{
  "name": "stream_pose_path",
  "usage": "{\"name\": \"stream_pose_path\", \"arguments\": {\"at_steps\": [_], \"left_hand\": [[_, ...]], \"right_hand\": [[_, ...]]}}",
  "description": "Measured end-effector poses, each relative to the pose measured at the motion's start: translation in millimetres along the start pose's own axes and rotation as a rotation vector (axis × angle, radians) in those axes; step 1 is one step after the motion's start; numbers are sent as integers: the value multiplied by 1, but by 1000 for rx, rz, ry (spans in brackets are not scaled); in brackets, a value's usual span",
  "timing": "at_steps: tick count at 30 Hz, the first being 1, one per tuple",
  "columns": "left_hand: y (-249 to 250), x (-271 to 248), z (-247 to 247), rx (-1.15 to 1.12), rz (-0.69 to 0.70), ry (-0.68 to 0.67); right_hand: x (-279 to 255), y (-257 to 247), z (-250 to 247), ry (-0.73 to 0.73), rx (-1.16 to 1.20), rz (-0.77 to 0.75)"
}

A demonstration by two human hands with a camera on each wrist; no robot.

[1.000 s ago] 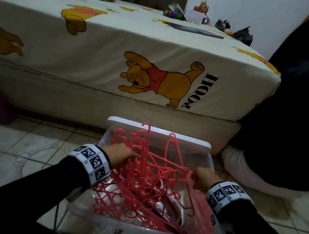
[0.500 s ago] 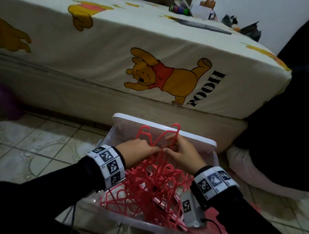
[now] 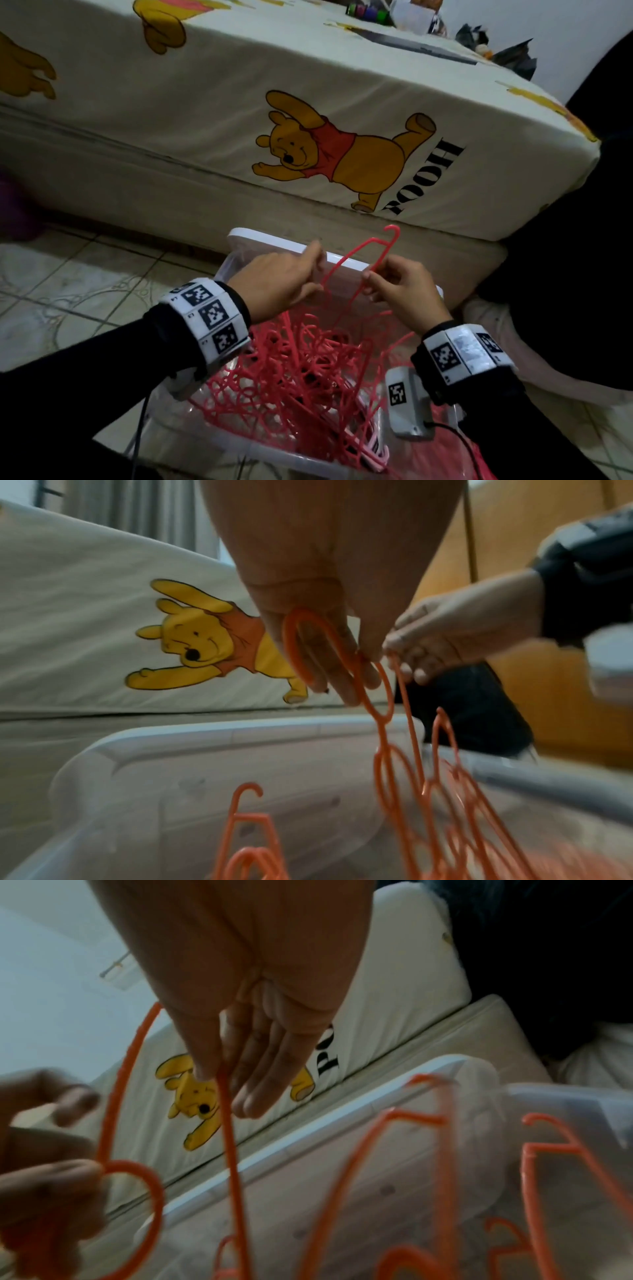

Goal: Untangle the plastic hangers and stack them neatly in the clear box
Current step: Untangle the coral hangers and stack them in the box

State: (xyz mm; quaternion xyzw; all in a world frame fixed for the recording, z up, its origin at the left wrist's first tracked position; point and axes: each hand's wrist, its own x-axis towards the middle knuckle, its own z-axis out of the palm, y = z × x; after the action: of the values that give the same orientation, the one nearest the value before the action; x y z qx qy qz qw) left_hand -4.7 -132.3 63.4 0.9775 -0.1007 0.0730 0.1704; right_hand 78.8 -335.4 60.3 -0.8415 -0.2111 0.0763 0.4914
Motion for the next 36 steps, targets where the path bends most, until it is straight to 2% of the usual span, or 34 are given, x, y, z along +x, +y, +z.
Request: {"name": "stream_pose_path", "arguments": {"at_steps": [2,4,9,13,16,18,20,24,27,29,32,34,36], "left_hand": [[-2,1,-5,-100,-19,36],[-6,1,-10,-163,-38,14],[-18,2,-12,-302,-179,-6],[-11,1,-2,-426,-221,-154],[-9,3,8,-535,-312,-228],[-9,4,13,-520,-379,-322],[-8,3,18,-480,-376,-377],[-3,5,20,-486,-224,-277],[-3,5,22,-516,-239,-193],[-5,5,25,-464,-256,-143],[-8,7,26,-390,-295,-82],[-10,8,27,-365,-305,-65],[-9,9,28,-357,-297,-80]], "right_hand": [[1,2,-4,7,23,-6],[4,7,-7,54,83,25],[6,23,-11,143,251,206],[3,32,-10,163,389,312],[1,35,-8,161,439,362],[0,36,-8,172,467,375],[1,35,-9,174,488,372],[1,28,-9,159,522,354],[-1,26,-5,162,525,362],[-1,29,-1,104,354,357],[-7,37,5,-91,-304,264],[-16,36,14,-168,-659,120],[-24,34,30,-212,-905,-109]]}}
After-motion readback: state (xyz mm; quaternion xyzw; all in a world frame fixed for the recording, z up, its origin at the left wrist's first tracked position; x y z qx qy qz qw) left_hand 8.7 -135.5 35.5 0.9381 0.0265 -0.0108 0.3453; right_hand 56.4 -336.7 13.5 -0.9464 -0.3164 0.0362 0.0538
